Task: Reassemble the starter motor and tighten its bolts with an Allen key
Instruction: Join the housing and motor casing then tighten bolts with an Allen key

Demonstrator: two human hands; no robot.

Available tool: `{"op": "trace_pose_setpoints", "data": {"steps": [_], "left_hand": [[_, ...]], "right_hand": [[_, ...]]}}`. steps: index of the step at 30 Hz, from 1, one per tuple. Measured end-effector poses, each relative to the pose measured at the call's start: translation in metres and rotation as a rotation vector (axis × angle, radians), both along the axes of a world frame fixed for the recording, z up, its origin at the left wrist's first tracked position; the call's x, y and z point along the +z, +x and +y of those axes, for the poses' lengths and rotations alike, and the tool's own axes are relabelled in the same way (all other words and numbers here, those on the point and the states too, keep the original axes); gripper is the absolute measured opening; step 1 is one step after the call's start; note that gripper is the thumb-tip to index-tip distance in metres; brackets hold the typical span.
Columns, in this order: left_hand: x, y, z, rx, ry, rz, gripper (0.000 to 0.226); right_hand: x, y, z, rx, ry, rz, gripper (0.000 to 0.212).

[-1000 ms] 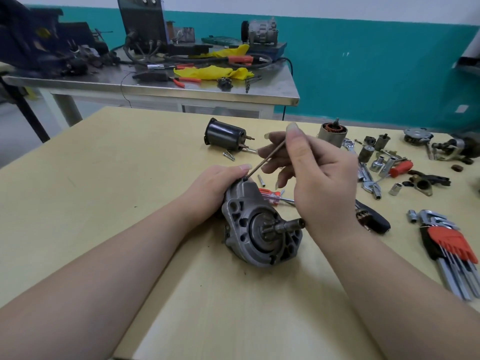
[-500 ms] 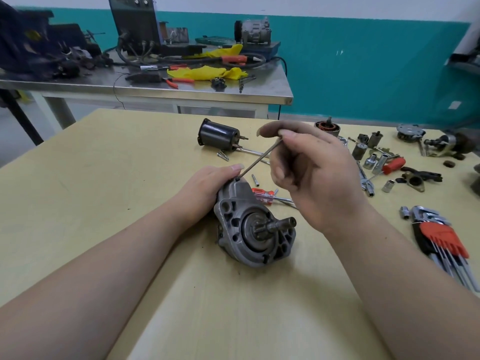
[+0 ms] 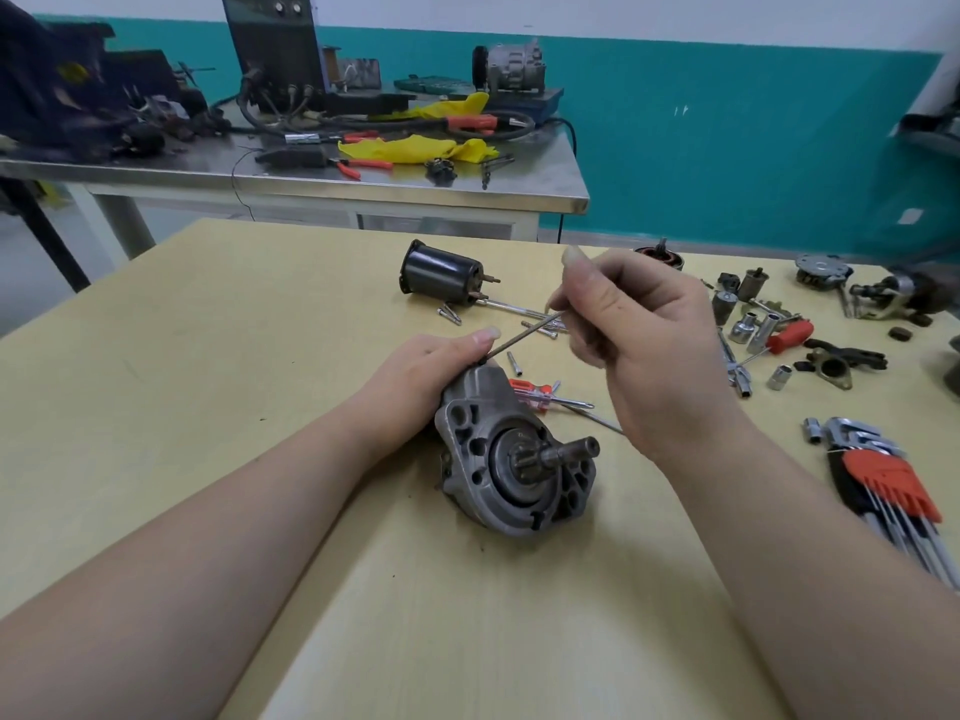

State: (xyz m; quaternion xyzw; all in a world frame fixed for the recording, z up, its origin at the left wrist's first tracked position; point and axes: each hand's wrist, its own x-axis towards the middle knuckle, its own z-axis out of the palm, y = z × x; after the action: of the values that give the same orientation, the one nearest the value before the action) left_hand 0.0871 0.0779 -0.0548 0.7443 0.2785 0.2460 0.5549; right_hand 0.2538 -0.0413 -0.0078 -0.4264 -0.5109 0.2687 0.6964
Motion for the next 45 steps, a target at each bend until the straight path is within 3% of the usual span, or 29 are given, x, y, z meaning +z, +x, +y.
{"op": "trace_pose_setpoints", "data": {"steps": [4,7,10,15,17,20,24,32,36,40,45], "left_hand": [[0.0,0.0,0.0,-0.003,0.001,0.011,0.085],[0.0,0.0,0.0,-0.007,0.009,0.012,0.089],[0.0,0.0,0.0,-0.012,-0.003,-0.002,0.092],[0.0,0.001,0.001,-0.021,-0.018,-0.007,0.093],[-0.001,0.0,0.001,-0.02,-0.016,-0.005,0.093],[0.0,0.0,0.001,-0.015,0.0,-0.001,0.092],[-0.001,0.0,0.001,-0.001,0.0,0.005,0.087],[0.001,0.0,0.0,0.014,0.012,-0.009,0.07],[0.001,0.0,0.001,0.02,-0.001,0.002,0.083],[0.001,-0.001,0.0,0.0,-0.004,0.003,0.091],[0.002,0.0,0.0,-0.004,0.006,0.004,0.095]], "right_hand": [[0.006,-0.009,-0.002,-0.151,0.05,-0.153,0.011],[0.009,-0.012,0.0,-0.227,0.039,-0.21,0.019],[0.01,-0.012,0.0,-0.115,0.001,-0.142,0.011],[0.003,-0.007,-0.002,0.06,0.026,-0.043,0.016],[-0.001,-0.007,-0.002,0.034,0.068,-0.045,0.018],[-0.003,-0.012,0.002,-0.102,0.115,-0.087,0.002],[-0.007,-0.016,0.005,-0.246,0.156,-0.092,0.014],[-0.007,-0.021,0.012,-0.171,0.111,-0.163,0.016],[-0.014,-0.023,0.016,-0.262,0.159,-0.071,0.017],[-0.019,-0.022,0.016,-0.298,0.19,-0.1,0.027],[-0.009,-0.016,0.013,-0.124,0.17,-0.053,0.021]]}}
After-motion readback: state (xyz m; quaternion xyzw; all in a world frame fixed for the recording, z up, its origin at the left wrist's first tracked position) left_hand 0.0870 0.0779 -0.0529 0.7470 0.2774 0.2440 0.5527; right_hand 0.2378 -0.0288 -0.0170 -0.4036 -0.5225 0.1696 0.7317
